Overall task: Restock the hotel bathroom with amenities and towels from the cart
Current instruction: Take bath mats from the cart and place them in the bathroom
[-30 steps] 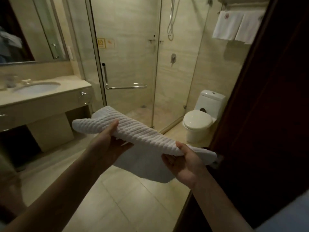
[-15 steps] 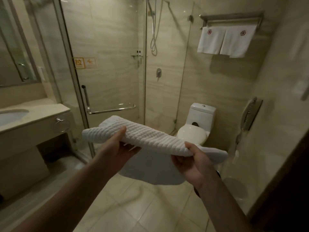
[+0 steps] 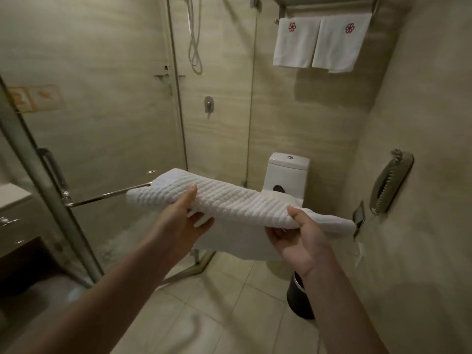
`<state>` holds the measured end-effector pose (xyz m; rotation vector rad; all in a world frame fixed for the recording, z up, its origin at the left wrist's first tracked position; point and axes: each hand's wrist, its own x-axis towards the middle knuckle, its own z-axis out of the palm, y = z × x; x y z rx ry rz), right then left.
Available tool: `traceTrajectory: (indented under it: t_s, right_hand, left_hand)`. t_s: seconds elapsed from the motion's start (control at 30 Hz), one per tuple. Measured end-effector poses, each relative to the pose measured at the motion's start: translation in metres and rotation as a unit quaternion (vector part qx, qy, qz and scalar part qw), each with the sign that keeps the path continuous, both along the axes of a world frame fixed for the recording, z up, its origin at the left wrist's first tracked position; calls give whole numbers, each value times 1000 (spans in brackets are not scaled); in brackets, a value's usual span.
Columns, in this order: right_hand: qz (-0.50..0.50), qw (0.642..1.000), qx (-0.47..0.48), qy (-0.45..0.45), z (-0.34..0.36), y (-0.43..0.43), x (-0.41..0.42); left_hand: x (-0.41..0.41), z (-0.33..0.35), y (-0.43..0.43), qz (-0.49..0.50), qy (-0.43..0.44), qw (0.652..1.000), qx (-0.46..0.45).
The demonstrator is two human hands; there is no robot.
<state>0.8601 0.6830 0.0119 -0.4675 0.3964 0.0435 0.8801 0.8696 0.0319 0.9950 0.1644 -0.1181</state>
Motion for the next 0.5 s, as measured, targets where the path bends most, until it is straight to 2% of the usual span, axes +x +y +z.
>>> traceTrajectory:
  t_s: [0.17, 0.5]
  right_hand:
    - [-36, 999, -4, 3, -9, -14, 64]
    - [-111, 994, 5, -21, 6, -21, 218]
  left_hand:
    - [83, -9, -12, -75, 20, 997, -13]
    - [269, -1, -27, -166, -15, 985, 51]
